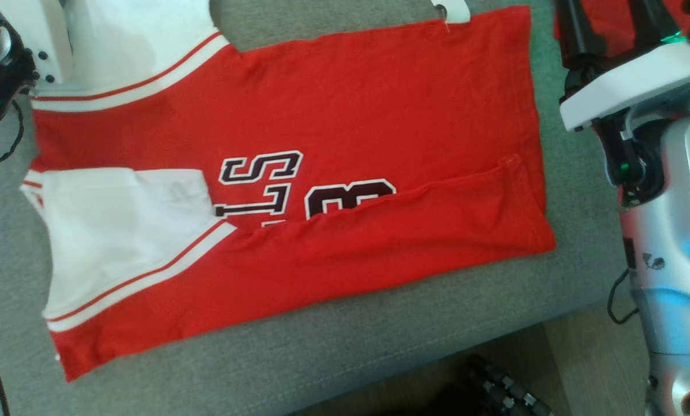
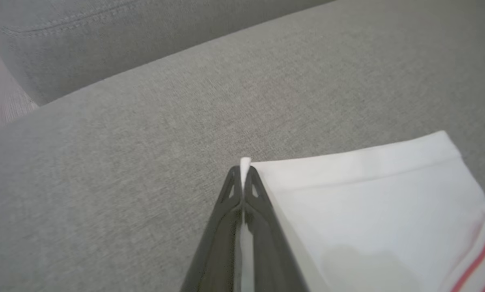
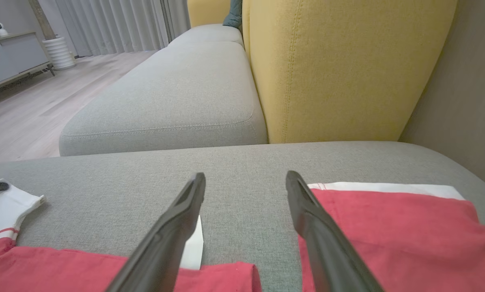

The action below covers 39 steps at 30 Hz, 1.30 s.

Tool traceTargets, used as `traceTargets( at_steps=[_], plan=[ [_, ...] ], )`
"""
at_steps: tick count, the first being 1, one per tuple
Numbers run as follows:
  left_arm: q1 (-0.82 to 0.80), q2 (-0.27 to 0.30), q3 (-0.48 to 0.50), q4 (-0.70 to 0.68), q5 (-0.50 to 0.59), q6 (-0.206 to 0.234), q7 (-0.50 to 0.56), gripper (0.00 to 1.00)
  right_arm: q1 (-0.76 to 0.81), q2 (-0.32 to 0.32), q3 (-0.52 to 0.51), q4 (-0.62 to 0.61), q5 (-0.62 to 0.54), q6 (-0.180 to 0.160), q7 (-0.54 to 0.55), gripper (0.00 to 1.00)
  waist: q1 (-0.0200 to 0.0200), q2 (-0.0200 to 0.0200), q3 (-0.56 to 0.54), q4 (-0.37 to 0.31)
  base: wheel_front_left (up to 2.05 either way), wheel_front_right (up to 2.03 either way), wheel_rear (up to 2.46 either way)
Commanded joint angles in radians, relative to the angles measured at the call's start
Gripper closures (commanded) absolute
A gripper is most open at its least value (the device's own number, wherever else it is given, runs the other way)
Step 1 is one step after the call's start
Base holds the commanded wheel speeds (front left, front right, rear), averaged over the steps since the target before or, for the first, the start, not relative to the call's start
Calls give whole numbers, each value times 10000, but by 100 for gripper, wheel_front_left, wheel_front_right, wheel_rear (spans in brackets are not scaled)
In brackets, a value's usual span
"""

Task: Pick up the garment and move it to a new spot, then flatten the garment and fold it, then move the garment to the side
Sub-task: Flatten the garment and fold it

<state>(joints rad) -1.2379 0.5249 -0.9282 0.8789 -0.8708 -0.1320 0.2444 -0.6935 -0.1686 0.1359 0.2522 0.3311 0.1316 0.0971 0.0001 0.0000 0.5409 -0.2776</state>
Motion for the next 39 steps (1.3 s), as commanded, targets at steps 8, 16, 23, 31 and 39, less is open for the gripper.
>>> traceTargets(
  at_steps=[8,16,23,31,39],
  plan=[
    [-273,208,-55,-353,-202,14,-1740,100,-72,-333,-319,248,67,-9,105,0,-1,0,-569,721,0,0,0],
    [140,-48,-467,-844,-378,14,-2679,100,-31,-507,-754,1254,604,-9,712,0,-1,0,-1007,1337,0,0,0],
    [363,-188,-829,-1288,-545,14,-3021,100,-158,-941,-716,2472,739,-9,1543,0,-1,0,-1251,1828,0,0,0],
    [466,-162,-1088,-1468,-691,14,-3169,100,-262,-1287,-311,3462,740,-9,2209,0,-1,0,-1267,2107,0,0,0],
    [372,-227,-1229,-1416,-786,14,-3243,100,-507,-1386,-46,3989,698,-9,2306,0,-1,0,-1086,2192,0,0,0]
  ],
)
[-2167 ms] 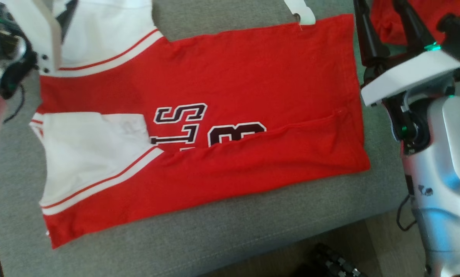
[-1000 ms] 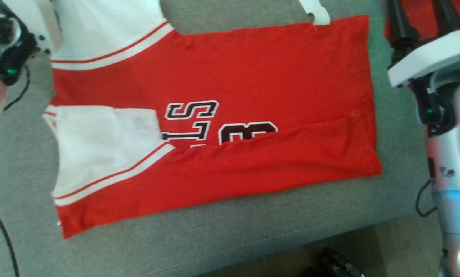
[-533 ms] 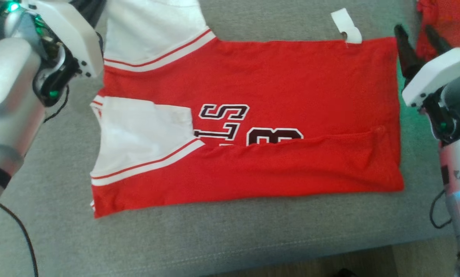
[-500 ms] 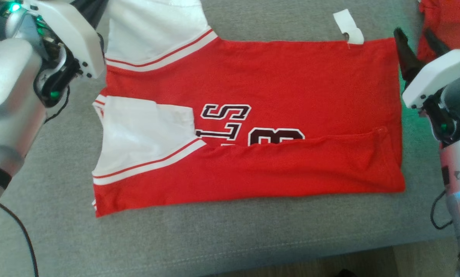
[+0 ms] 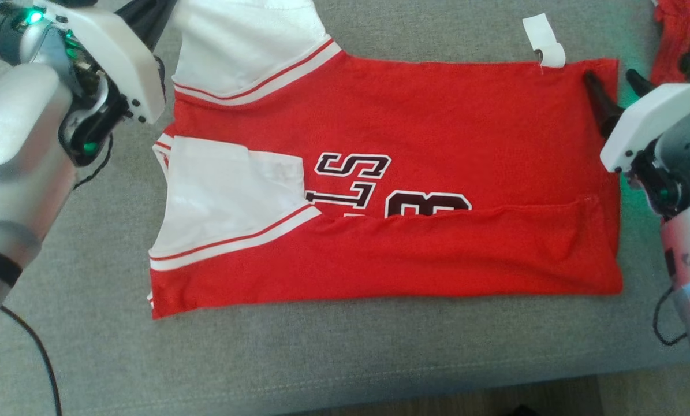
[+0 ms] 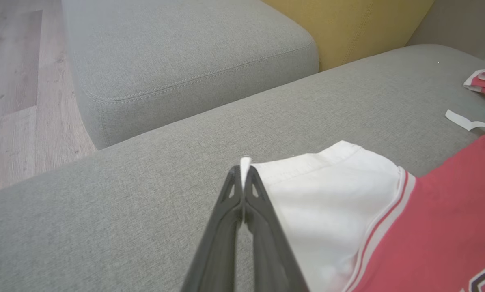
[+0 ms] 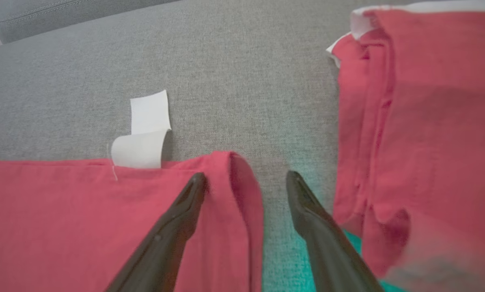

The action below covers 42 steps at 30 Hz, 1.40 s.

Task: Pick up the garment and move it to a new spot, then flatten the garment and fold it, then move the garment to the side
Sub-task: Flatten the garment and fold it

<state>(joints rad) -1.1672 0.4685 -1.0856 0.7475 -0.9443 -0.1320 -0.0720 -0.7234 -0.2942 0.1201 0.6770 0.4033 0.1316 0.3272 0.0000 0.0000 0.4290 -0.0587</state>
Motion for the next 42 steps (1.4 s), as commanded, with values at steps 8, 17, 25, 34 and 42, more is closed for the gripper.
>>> traceTargets(
  at_steps=[8,17,25,34,42],
  plan=[
    [-561,326,191,-25,-153,14,-107,100,-534,-232,473,280,12,-9,161,100,0,0,273,71,0,0,0],
    [-814,349,265,329,-220,25,-382,100,-913,-339,617,210,263,-9,-344,100,0,0,410,71,0,0,0],
    [-1257,247,543,860,-233,141,-959,100,-1618,-404,843,117,305,-9,-1260,100,0,0,593,134,0,0,0],
    [-2050,-23,717,1365,11,133,-1549,100,-2735,-531,1122,380,229,-9,-2321,100,0,0,875,315,0,0,0],
    [-2784,-442,897,2046,220,139,-1800,100,-3689,-434,1404,1065,200,-9,-2949,100,0,0,994,375,0,0,0]
  ],
)
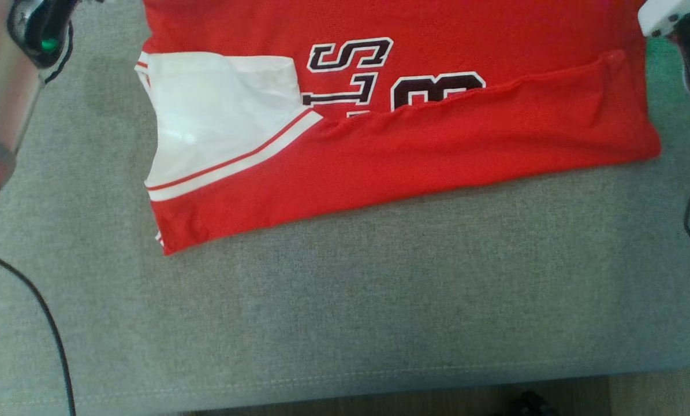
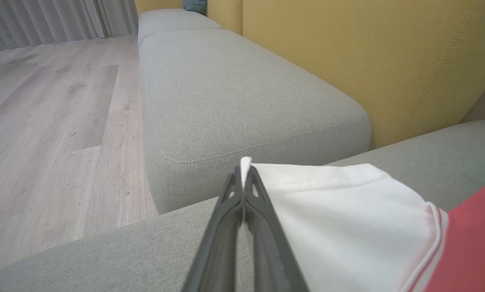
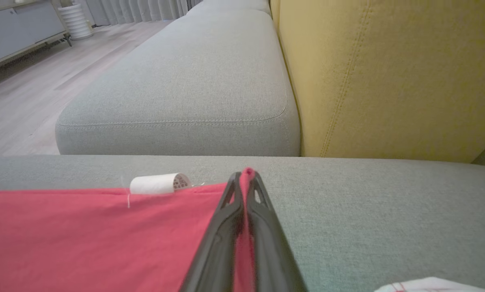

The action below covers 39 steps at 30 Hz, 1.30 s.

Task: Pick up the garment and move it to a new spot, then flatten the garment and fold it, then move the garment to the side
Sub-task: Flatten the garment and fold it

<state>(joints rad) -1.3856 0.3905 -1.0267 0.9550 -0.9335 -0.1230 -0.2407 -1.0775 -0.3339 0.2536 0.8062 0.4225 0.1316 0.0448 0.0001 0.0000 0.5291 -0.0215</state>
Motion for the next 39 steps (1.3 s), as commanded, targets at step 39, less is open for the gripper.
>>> traceTargets(
  at_steps=[39],
  plan=[
    [5181,4082,-1308,-7597,-124,1267,1837,100,4123,-2302,3156,-1412,3646,-9,1076,100,-1,0,-3343,316,0,0,0]
  ],
)
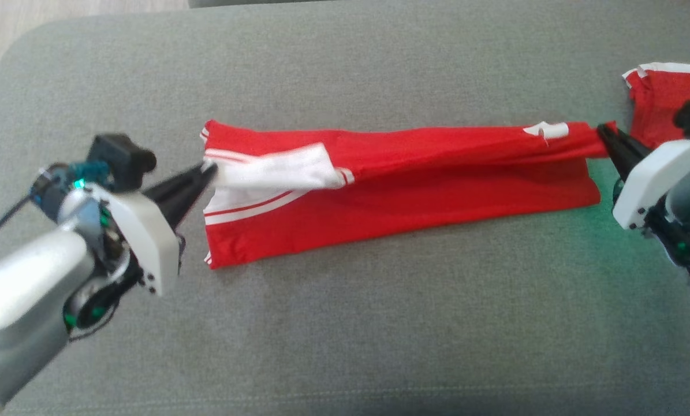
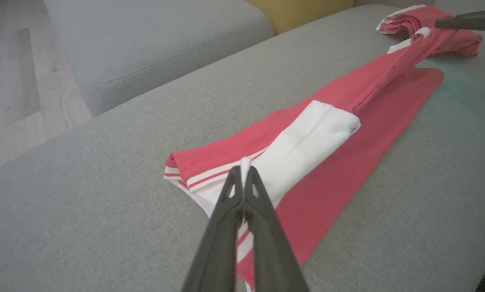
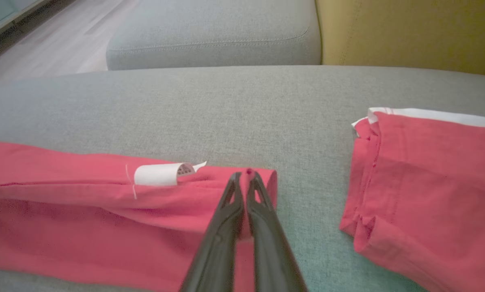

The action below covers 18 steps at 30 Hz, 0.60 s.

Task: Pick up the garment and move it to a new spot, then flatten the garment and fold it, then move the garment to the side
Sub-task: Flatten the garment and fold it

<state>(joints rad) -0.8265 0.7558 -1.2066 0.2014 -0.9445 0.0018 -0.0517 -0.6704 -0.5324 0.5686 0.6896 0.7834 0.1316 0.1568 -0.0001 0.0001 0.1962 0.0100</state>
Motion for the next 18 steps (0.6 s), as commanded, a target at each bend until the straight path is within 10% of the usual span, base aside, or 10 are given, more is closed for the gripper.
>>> traceTargets(
  at_steps=[1,14,15,18],
  plan=[
    [-307,504,453,-273,-48,101,20,100,96,-369,56,-264,6,-9,33,100,1,-1,-29,-2,0,0,0],
    [215,39,-61,29,327,429,17,100,401,-404,431,-139,-181,-9,728,100,1,-1,70,-142,0,0,0],
    [236,-125,-88,299,373,415,-89,100,453,-419,477,-105,-84,-9,1019,0,1,-1,98,-181,0,0,0],
    [265,-323,-130,698,498,353,-335,5,467,-471,458,-114,-44,-9,1240,0,1,-1,91,-234,0,0,0]
  ],
)
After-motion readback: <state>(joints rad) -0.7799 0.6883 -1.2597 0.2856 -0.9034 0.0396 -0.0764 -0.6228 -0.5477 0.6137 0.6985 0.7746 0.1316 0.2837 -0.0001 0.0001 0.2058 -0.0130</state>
